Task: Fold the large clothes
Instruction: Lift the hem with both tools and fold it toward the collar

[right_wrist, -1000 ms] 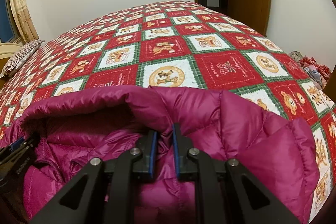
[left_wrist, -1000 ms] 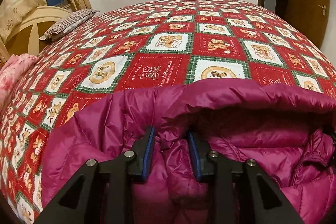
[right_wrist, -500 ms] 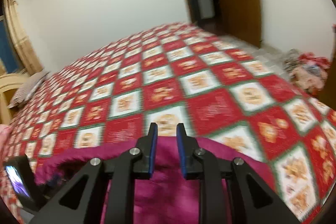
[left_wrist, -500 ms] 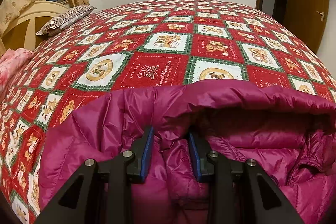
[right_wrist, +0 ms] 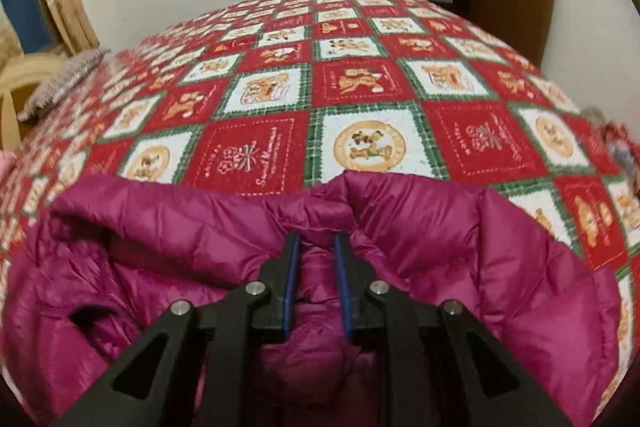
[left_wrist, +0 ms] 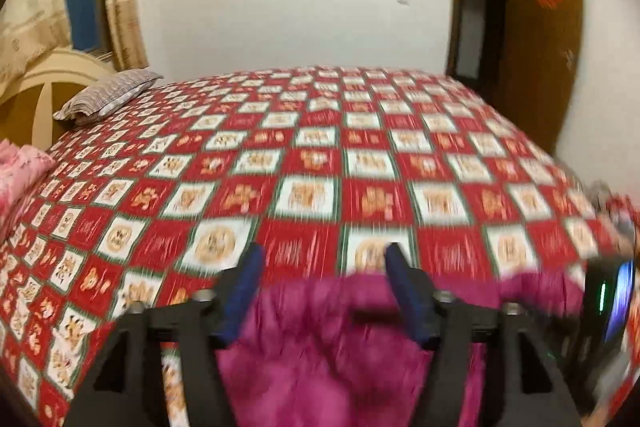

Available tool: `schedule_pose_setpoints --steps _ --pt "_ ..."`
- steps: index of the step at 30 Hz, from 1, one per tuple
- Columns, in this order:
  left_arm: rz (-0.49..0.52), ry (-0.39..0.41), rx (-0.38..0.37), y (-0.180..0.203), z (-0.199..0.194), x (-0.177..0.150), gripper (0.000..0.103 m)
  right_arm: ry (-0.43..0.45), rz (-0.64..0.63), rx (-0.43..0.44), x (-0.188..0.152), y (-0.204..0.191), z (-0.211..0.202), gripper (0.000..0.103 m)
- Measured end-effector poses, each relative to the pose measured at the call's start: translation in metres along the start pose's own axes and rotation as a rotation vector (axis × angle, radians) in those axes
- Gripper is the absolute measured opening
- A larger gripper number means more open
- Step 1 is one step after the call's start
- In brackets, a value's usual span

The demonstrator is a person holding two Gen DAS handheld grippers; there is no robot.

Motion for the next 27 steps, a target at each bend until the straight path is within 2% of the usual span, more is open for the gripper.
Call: schedule_pose_setpoints --steps 2,4,7,9,12,16,19,21,24,27 --pt "-0.008 -0.015 0.025 0.006 0.020 0.006 0.073 0.012 -0.035 -0.021 -0.003 -0.001 -0.001 0.021" --pt "0.034 -0.104 0.046 0.018 0.053 0.000 0.073 0.020 -0.062 -0.037 -0.007 -0.003 -0.002 0.021" --pt "0.066 -0.226 0.075 0.021 0.086 -0.037 0.073 0.031 -0.062 -0.032 -0.009 -0.001 -0.003 0.021" --pt "0.056 -0.270 0.081 0.014 0.097 -0.065 0.073 0.031 -0.051 -0.019 -0.009 0.001 -0.002 0.021" --pt "-0.010 -0.249 0.040 0.003 0.095 -0.077 0.074 0.035 -0.042 -0.005 -0.009 0.002 -0.002 0.021" --pt "0.020 -0.229 0.071 0.010 0.097 -0.081 0.075 0.040 -0.037 -0.006 -0.009 0.002 -0.005 0.021" --pt "0.020 -0.225 0.072 0.010 0.098 -0.082 0.075 0.057 -0.029 -0.039 -0.008 0.000 -0.014 0.022" --pt "0.020 -0.226 0.071 0.009 0.098 -0.081 0.075 0.083 -0.048 -0.020 -0.009 -0.003 -0.019 0.023" --pt "0.021 -0.227 0.073 0.009 0.098 -0.082 0.075 0.024 -0.063 -0.016 -0.009 -0.006 -0.005 0.023" --pt "0.019 -0.228 0.070 0.010 0.099 -0.082 0.075 0.009 -0.073 -0.012 -0.008 -0.007 0.000 0.023"
Point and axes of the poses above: each gripper's, at about its wrist camera, not at the fingertips, and z roughly the way its jaws point, y to its right, x to its top, the point moved 1 cm from there along z, roughly the way its jaws point, and after that the axes turned 4 degrees about -x, right-handed, at the moved point
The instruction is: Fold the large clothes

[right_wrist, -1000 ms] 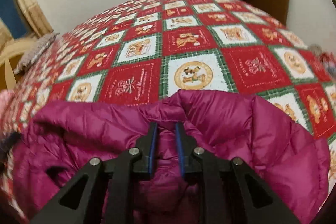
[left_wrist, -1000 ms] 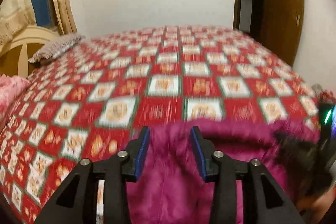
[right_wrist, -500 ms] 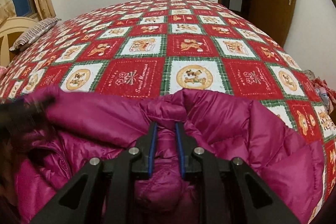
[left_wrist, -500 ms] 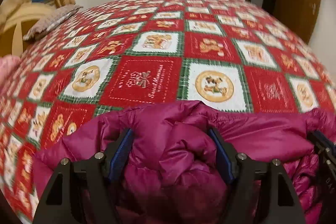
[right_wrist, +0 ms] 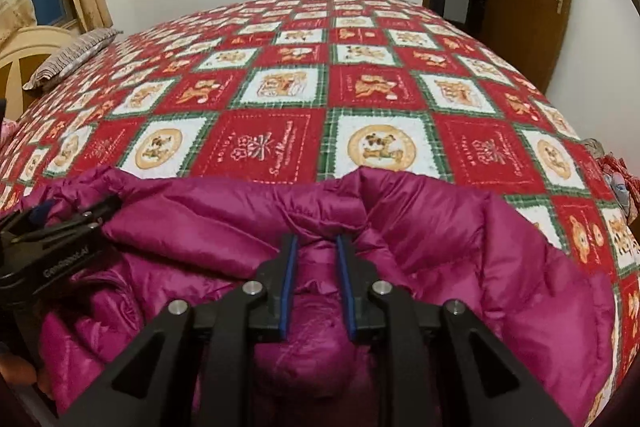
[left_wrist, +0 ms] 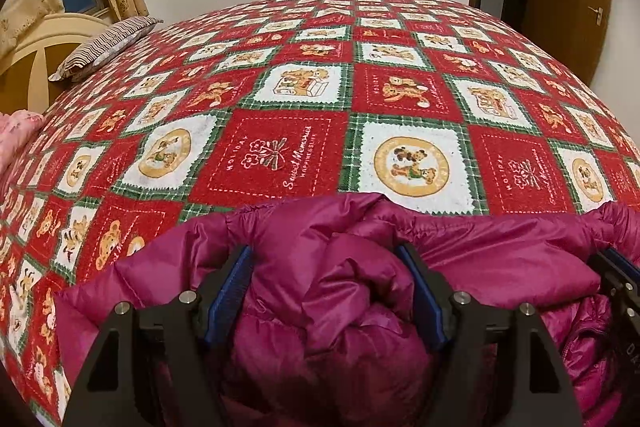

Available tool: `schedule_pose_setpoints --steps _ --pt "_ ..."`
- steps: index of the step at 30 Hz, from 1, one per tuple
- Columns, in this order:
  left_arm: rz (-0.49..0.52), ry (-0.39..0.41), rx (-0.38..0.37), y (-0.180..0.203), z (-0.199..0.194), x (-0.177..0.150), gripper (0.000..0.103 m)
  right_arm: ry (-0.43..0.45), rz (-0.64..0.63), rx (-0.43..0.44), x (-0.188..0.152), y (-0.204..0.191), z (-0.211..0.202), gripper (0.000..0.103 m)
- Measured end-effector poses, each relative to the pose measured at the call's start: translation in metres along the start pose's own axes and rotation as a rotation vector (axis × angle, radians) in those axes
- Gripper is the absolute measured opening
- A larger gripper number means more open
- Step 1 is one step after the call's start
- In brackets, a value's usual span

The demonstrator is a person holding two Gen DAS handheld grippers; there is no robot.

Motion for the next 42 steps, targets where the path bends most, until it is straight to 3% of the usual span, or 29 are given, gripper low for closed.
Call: schedule_pose_setpoints --steps 5,7,9,12,13,15,20,23,25,31,37,42 --pt "0.000 -0.004 -0.002 0.000 0.000 0.002 0.076 0.001 -0.030 -0.043 0.000 -0.006 -0.001 0.023" --pt "-0.003 -0.017 -0.040 -0.003 -0.006 0.003 0.076 0.003 -0.025 -0.045 0.001 -0.004 -0.006 0.024" --pt "-0.004 -0.007 -0.122 -0.013 -0.027 0.003 0.076 0.022 0.009 -0.029 -0.001 0.003 -0.024 0.024" --pt "0.005 0.059 -0.210 -0.034 -0.076 -0.004 0.076 0.120 0.097 0.024 -0.009 0.018 -0.076 0.031" --pt "0.018 0.075 -0.231 -0.039 -0.088 -0.006 0.076 0.142 0.110 0.029 -0.014 0.024 -0.097 0.036" --pt "0.054 0.121 -0.262 -0.054 -0.126 -0.016 0.076 0.169 0.119 0.040 -0.021 0.029 -0.127 0.036" --pt "0.148 0.182 -0.315 -0.091 -0.212 -0.060 0.076 0.199 0.122 0.058 -0.059 0.045 -0.217 0.038" --pt "0.176 0.167 -0.355 -0.119 -0.251 -0.097 0.076 0.207 0.101 0.030 -0.086 0.051 -0.261 0.048" --pt "0.187 0.156 -0.364 -0.135 -0.270 -0.119 0.076 0.205 0.095 0.027 -0.110 0.057 -0.289 0.056" --pt "0.219 0.124 -0.373 -0.162 -0.312 -0.200 0.076 0.158 0.043 -0.018 -0.184 0.064 -0.352 0.057" --pt "0.168 0.009 -0.383 -0.162 -0.305 -0.279 0.076 0.000 0.027 -0.034 -0.256 0.058 -0.333 0.065" --pt "0.102 -0.095 -0.448 -0.155 -0.294 -0.324 0.076 -0.106 0.138 -0.047 -0.303 0.068 -0.293 0.065"
Point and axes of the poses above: each gripper's, at about its wrist camera, not at the fingertips, and z roughly the way its jaws point, y to its right, x to its top, the point moved 1 cm from there along z, roughly the way its jaws point, and after that the axes turned 4 degrees about -x, right-handed, at the moved point
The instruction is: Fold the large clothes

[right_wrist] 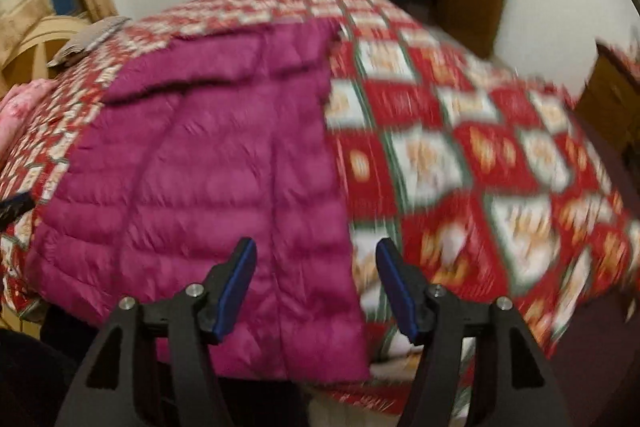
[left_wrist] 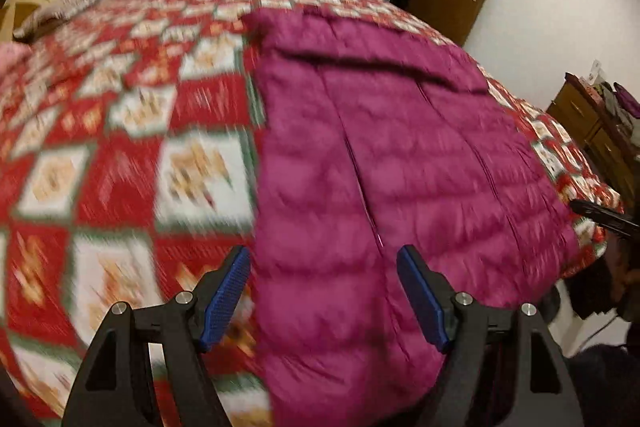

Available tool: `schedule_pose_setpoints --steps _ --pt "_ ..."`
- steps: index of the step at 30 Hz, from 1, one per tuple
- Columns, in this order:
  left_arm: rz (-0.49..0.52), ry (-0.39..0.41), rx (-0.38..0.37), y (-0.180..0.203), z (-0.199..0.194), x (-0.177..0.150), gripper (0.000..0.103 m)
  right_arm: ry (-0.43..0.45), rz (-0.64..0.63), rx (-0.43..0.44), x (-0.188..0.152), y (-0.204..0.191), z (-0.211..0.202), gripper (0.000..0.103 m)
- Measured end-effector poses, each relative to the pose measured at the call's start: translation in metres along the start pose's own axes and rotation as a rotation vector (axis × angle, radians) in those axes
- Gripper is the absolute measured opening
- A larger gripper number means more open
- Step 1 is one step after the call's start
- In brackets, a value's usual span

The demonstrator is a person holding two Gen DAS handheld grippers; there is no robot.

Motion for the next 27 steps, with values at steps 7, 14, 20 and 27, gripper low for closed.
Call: schedule_pose_setpoints --steps 7,14,20,27 --pt "-0.005 -0.032 0.040 0.006 0.009 -0.024 0.076 -0.130 0.021 0.048 -0.031 0.006 0.043 0.065" --pt "0.035 -0.037 0.034 0.011 0.005 -0.037 0.076 -0.184 0.024 0.143 -0.036 0.006 0.053 0.054" --pt "-0.012 -0.047 -0.083 0.008 0.001 -0.034 0.019 -0.182 -0.015 0.191 -0.042 -0.009 0.045 0.018" --pt "-0.008 0.010 -0.120 0.018 -0.019 -0.024 0.010 -0.099 0.066 0.294 -0.036 -0.002 0.015 0.012"
Point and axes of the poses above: each gripper's, at about its wrist camera, not at the fingertips, and z roughly the way its jaws point, y to its right, x to its top, the point moved 1 cm from there along z, roughly the way its jaws point, and after that the axes turned 4 degrees about -x, right-handed, at the moved point
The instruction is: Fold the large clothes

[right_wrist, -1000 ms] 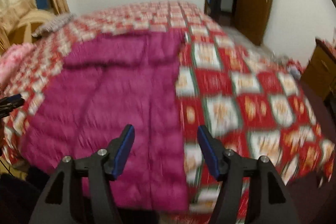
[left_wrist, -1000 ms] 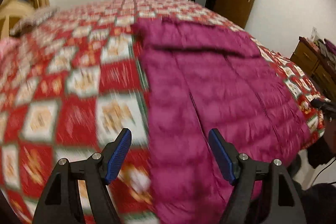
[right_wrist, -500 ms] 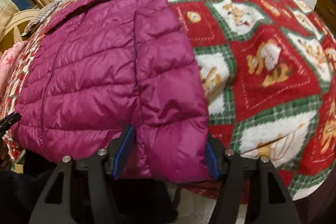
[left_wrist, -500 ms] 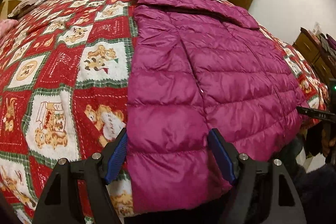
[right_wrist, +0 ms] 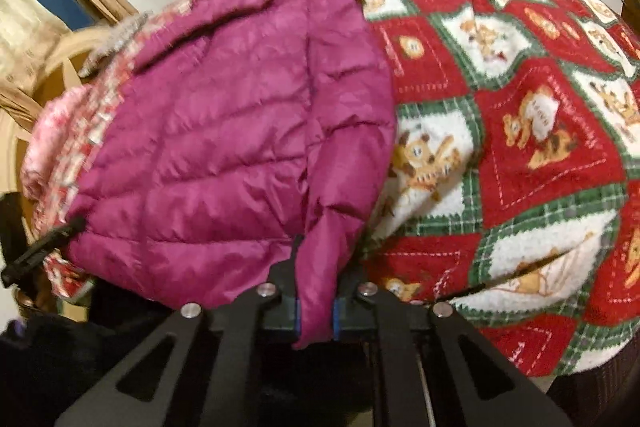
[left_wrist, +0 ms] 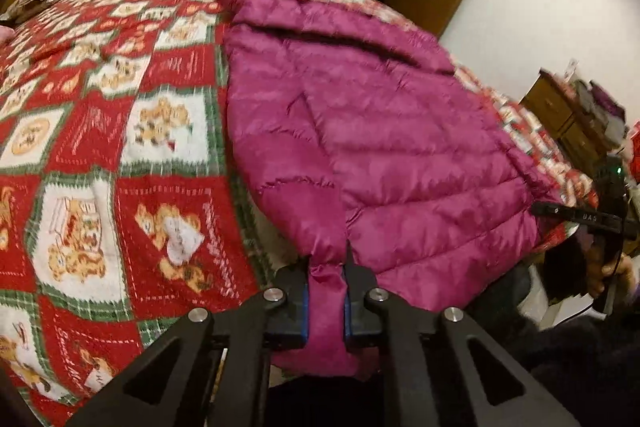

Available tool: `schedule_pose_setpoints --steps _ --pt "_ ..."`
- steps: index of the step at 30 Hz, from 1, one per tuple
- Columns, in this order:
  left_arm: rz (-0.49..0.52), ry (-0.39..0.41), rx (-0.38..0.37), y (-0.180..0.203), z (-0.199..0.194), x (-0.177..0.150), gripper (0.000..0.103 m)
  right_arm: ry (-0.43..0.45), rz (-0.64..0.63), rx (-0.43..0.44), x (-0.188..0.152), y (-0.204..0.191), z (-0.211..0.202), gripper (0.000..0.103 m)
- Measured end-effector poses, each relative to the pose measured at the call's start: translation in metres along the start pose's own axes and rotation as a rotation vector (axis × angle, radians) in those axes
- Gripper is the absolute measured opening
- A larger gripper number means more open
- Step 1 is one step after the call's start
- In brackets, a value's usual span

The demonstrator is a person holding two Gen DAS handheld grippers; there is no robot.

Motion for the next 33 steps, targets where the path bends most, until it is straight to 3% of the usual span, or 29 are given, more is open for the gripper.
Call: schedule_pose_setpoints --steps 9,17,21,27,33 --pt "0.061 0.139 -0.075 0.024 -0.052 0.010 0.007 0.140 0.012 0.150 0.001 -0.012 -0.053 0.012" --pt "0.106 0.255 -0.185 0.041 -0.105 -0.001 0.007 0.195 0.009 0.212 -0.015 -0.023 -0.097 0.012" --pt "0.121 0.313 -0.206 0.046 -0.133 0.004 0.007 0.238 0.016 0.231 -0.018 -0.024 -0.130 0.012" --pt "0.046 0.383 -0.221 0.025 -0.142 0.060 0.007 0.321 0.024 0.281 0.023 -0.029 -0.153 0.012" --pt "-0.051 0.349 -0.108 -0.007 -0.096 0.153 0.007 0.359 0.044 0.319 0.111 -0.034 -0.139 0.012"
Point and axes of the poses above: each gripper's, at about its wrist camera, not at the fingertips, and z roughly the way its jaws point, y to its right, x to its top, the point moved 1 cm from there along z, roughly the way its jaws point, and after that the axes turned 4 degrees about -x, right-handed, at the moved point
